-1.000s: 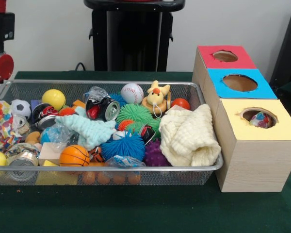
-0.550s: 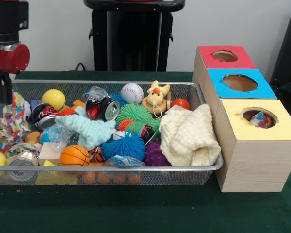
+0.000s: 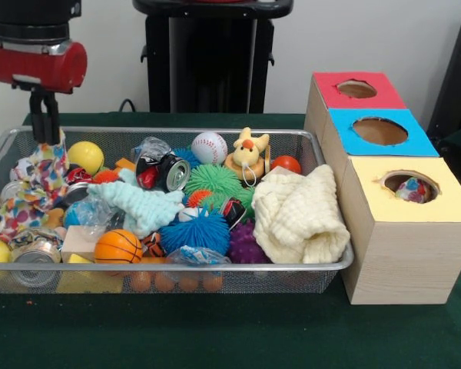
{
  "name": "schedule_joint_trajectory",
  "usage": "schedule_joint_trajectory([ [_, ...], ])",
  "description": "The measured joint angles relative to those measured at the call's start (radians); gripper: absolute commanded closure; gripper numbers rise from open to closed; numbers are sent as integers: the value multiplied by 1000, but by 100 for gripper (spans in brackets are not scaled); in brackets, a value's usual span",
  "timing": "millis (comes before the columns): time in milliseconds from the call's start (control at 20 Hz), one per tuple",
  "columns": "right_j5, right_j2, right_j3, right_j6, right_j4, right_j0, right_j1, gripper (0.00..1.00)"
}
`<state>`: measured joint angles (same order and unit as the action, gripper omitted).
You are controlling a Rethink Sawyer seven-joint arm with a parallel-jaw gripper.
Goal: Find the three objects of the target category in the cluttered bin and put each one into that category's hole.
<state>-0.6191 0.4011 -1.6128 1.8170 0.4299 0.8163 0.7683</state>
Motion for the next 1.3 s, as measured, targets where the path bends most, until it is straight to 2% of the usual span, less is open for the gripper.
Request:
schedule_joint_trajectory([
  [650,-182,-27,-1,0,-52,-94,126,100],
  [1300,-315,-54,4,0,-104,-188,243,100],
])
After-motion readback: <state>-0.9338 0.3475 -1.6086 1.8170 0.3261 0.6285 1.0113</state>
